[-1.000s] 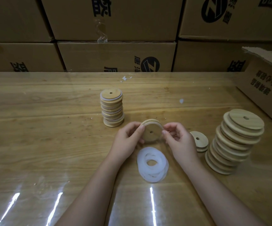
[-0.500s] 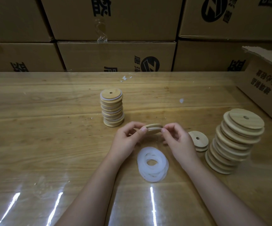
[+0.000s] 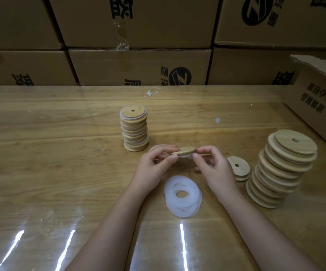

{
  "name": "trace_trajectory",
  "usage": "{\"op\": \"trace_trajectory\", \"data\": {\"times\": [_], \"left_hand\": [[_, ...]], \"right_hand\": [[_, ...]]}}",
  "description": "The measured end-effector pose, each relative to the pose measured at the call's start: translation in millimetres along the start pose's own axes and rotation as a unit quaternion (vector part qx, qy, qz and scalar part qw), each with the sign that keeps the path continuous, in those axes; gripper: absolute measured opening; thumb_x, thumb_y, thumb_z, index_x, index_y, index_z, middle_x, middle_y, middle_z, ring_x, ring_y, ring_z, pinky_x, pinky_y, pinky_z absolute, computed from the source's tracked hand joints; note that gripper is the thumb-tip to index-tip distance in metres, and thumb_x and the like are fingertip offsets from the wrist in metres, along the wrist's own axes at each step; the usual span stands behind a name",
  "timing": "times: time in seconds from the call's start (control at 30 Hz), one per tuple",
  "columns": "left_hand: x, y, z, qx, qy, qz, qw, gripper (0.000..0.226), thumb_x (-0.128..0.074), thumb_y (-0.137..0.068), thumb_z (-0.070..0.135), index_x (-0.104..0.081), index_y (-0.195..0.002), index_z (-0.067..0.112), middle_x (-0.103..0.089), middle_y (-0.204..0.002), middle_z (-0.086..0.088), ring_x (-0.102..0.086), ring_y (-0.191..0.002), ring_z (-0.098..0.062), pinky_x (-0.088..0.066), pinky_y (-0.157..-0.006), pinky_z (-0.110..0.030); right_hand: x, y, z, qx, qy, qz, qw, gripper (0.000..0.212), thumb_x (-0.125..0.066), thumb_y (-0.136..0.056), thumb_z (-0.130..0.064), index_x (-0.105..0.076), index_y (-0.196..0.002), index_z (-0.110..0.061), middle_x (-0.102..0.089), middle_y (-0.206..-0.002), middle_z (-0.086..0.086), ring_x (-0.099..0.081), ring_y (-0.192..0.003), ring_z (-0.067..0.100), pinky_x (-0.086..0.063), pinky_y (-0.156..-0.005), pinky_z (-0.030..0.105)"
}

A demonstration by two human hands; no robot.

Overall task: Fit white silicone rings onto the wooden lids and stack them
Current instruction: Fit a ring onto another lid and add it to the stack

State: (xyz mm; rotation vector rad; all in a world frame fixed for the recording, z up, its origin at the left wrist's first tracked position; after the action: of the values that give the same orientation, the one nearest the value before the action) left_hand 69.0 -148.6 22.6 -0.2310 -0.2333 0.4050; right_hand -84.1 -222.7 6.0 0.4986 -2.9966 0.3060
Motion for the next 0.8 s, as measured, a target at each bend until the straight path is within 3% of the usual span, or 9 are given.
{"op": "trace_trajectory", "data": {"times": [0.2, 0.47, 0.6, 0.8], "left_hand": [[-0.4, 0.7, -1.1, 0.011, 0.002, -0.005, 1.000, 0.018, -0.066, -0.085, 0.011, -0.069, -0.094, 0.027, -0.068, -0.093, 0.004, -0.057, -0.071, -0.003, -0.045, -0.072, -0.018], [-2.4, 1.8, 1.3, -0.021, -0.033, -0.009, 0.999, 0.020, -0.066, -0.085, 0.013, -0.068, -0.091, 0.032, -0.068, -0.103, 0.000, -0.060, -0.075, -0.012, -0.049, -0.076, -0.028], [-3.6, 2.3, 1.1, -0.037, -0.051, -0.014, 0.998, 0.020, -0.067, -0.085, 0.015, -0.068, -0.091, 0.034, -0.065, -0.096, 0.005, -0.057, -0.070, -0.009, -0.046, -0.072, -0.021], [-4.4, 2.5, 1.0, -0.032, -0.058, -0.014, 0.998, 0.017, -0.068, -0.084, 0.016, -0.069, -0.090, 0.031, -0.065, -0.087, 0.005, -0.058, -0.069, -0.024, -0.047, -0.072, -0.033]], "right_hand": [[-1.9, 0.9, -2.6, 0.010, 0.000, -0.019, 1.000, 0.020, -0.066, -0.083, -0.017, -0.056, -0.095, -0.030, -0.064, -0.093, -0.008, -0.064, -0.078, 0.012, -0.055, -0.079, 0.047], [-2.4, 0.9, -2.0, 0.002, -0.005, -0.031, 1.000, 0.021, -0.068, -0.082, -0.017, -0.057, -0.096, -0.029, -0.062, -0.096, -0.002, -0.064, -0.081, 0.013, -0.054, -0.080, 0.049], [-3.2, 1.2, -2.5, -0.001, 0.001, -0.037, 0.999, 0.021, -0.067, -0.083, -0.014, -0.056, -0.095, -0.028, -0.062, -0.098, 0.001, -0.064, -0.082, 0.014, -0.053, -0.081, 0.049], [-3.3, 2.1, -5.1, 0.013, 0.011, -0.047, 0.999, 0.017, -0.067, -0.080, -0.024, -0.059, -0.090, -0.035, -0.061, -0.101, 0.005, -0.064, -0.086, 0.017, -0.055, -0.080, 0.046]]}}
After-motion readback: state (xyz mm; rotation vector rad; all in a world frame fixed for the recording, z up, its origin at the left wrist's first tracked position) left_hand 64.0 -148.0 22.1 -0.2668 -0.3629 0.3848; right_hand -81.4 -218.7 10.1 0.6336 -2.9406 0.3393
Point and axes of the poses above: each hand's wrist, its own y-axis away from the middle knuckle, its own x-axis out of the back of the hand, z = x × y, the point moved 5 cm from there along -y, towards the middle knuckle
